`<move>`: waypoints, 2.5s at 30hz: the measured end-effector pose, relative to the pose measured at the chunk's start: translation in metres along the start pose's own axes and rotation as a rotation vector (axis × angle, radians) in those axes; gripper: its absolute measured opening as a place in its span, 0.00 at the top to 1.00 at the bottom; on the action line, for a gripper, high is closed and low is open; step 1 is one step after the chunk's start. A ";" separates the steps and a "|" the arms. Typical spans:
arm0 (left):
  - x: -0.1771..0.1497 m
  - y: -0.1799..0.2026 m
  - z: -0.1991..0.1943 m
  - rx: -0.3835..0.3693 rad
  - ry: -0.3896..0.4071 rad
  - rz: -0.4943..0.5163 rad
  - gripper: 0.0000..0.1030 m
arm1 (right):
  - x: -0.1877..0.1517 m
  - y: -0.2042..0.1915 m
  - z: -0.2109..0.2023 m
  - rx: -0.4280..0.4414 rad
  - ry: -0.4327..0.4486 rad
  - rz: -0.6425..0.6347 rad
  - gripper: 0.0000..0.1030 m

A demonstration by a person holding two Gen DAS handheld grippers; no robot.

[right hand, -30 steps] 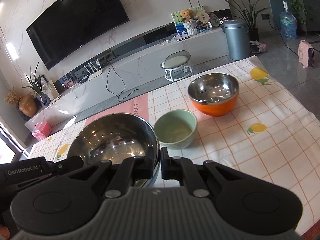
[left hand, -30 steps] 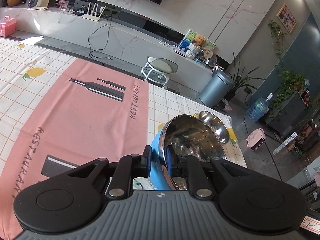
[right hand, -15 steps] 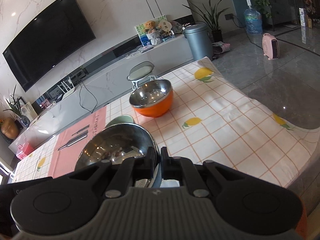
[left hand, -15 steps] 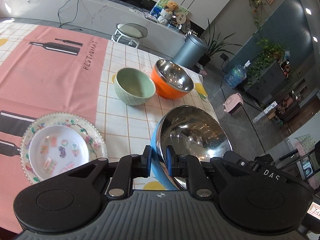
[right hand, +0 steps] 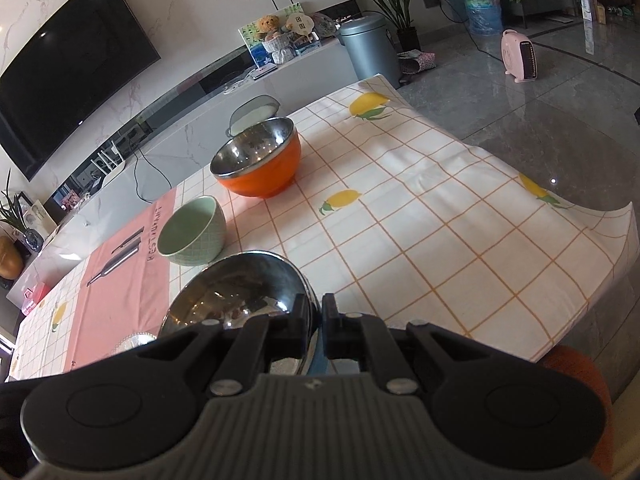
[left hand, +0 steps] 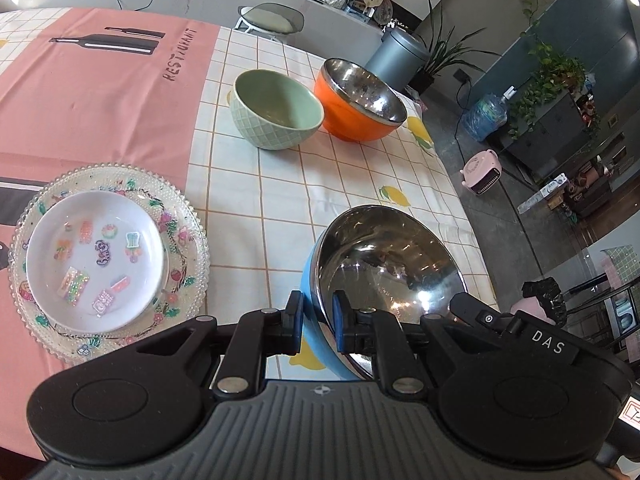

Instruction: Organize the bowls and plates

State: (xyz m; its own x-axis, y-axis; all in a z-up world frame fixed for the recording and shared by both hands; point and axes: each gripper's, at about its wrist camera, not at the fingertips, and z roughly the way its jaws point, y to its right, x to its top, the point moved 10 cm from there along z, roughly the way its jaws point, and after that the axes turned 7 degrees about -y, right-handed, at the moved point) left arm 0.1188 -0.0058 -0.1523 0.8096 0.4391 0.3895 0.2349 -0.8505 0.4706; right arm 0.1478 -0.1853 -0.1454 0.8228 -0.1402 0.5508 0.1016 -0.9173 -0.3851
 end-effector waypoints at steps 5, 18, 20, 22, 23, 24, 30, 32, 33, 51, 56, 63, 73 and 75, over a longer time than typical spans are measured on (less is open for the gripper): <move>-0.003 -0.001 0.003 0.011 -0.013 -0.003 0.84 | -0.001 0.003 0.005 -0.005 -0.014 0.005 0.95; -0.004 -0.002 0.002 0.040 -0.012 0.032 0.84 | -0.007 0.003 0.015 -0.013 -0.035 0.000 0.96; -0.004 -0.002 0.002 0.036 -0.013 0.034 0.84 | -0.007 0.002 0.015 -0.016 -0.033 -0.007 0.96; -0.003 -0.002 0.002 0.036 -0.014 0.038 0.84 | -0.007 0.002 0.015 -0.018 -0.033 -0.010 0.96; -0.004 -0.002 0.002 0.038 -0.014 0.042 0.84 | -0.007 0.002 0.016 -0.018 -0.033 -0.010 0.96; -0.004 -0.001 0.002 0.041 -0.012 0.044 0.84 | -0.007 0.002 0.015 -0.017 -0.033 -0.009 0.95; -0.001 -0.003 -0.006 0.022 0.015 0.022 0.73 | -0.005 -0.001 0.012 -0.012 -0.018 -0.030 0.91; 0.001 -0.003 -0.010 0.033 0.036 0.031 0.70 | -0.004 -0.001 0.009 -0.014 -0.007 -0.042 0.82; 0.002 -0.003 -0.013 0.036 0.045 0.031 0.69 | -0.002 -0.001 0.006 -0.011 0.001 -0.050 0.72; 0.095 0.031 -0.049 0.063 0.188 0.130 0.65 | 0.087 -0.009 -0.024 -0.087 0.141 -0.132 0.50; 0.122 0.044 -0.041 0.057 0.188 0.156 0.64 | 0.109 -0.022 -0.009 -0.083 0.111 -0.182 0.47; 0.153 0.052 -0.010 0.020 0.144 0.142 0.36 | 0.134 -0.030 0.024 -0.081 0.062 -0.184 0.39; 0.194 0.046 0.038 0.041 0.076 0.093 0.36 | 0.174 -0.029 0.079 -0.080 0.027 -0.105 0.37; 0.200 0.042 0.050 0.064 0.063 0.089 0.36 | 0.177 -0.031 0.095 -0.077 0.001 -0.093 0.38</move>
State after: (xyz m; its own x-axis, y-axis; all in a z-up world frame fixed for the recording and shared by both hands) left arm 0.3173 0.0314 -0.0941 0.7935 0.3771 0.4776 0.1992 -0.9026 0.3816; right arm 0.3433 -0.1464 -0.1070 0.8114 -0.0532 0.5820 0.1345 -0.9521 -0.2745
